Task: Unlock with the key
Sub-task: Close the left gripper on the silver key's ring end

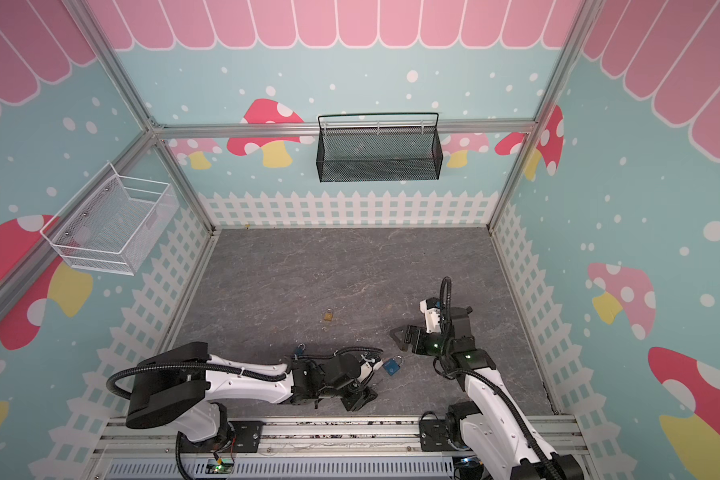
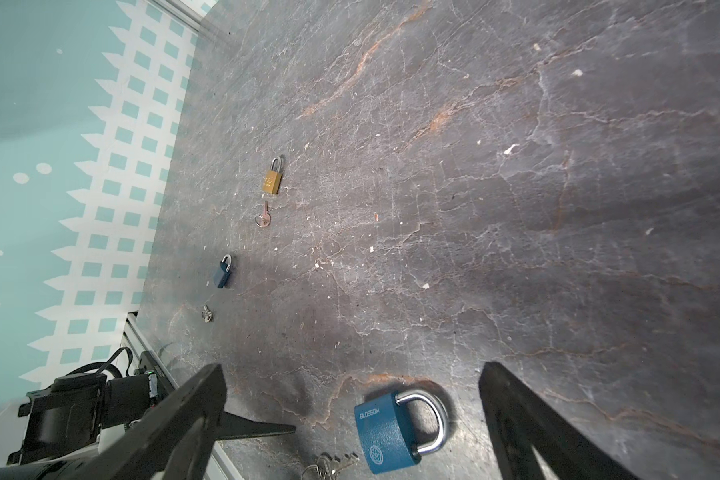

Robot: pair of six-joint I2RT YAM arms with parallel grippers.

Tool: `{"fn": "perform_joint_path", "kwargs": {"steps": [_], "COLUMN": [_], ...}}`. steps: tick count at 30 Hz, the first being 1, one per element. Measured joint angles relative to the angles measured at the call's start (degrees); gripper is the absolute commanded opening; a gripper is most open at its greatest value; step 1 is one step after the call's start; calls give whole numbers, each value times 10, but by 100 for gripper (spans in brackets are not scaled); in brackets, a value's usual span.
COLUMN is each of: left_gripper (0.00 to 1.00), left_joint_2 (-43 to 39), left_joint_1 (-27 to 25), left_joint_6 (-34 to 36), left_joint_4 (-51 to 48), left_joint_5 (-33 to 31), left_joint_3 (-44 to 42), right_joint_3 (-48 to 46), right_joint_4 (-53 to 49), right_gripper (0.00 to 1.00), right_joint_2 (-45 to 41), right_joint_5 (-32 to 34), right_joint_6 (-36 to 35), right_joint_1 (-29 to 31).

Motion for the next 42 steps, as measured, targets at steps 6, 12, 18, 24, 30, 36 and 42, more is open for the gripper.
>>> {"fn": "perform_joint_path", "kwargs": {"steps": [6, 12, 18, 24, 30, 36, 42], "left_gripper": [40, 30, 22, 13, 6, 0, 0], "left_joint_2": [14, 19, 31, 35, 38, 37, 1], "left_joint_1": [0, 0, 0, 0, 0, 0, 0], "left_joint_6": [11, 15, 21, 25, 27, 30, 31], "left_joint_4": [-2, -2, -2, -2, -2, -2, -2], "left_joint_5": [-2, -4, -3, -3, -6, -10, -29], "left_joint_3": [4, 9, 14, 18, 20, 20, 14], "right_joint_3": [0, 0, 0, 0, 0, 0, 0], "right_joint_4": [-1, -1, -1, -1, -1, -1, -1], "right_gripper": [98, 98, 98, 98, 98, 98, 98], "right_joint_2": [-3, -4, -4, -4, -4, -4, -4], "right_joint_5": [6, 11, 12, 12, 12, 9, -7], "right_joint_6": [-2, -4, -7, -7, -7, -10, -11], "right_joint_1": [0, 0, 0, 0, 0, 0, 0]}}
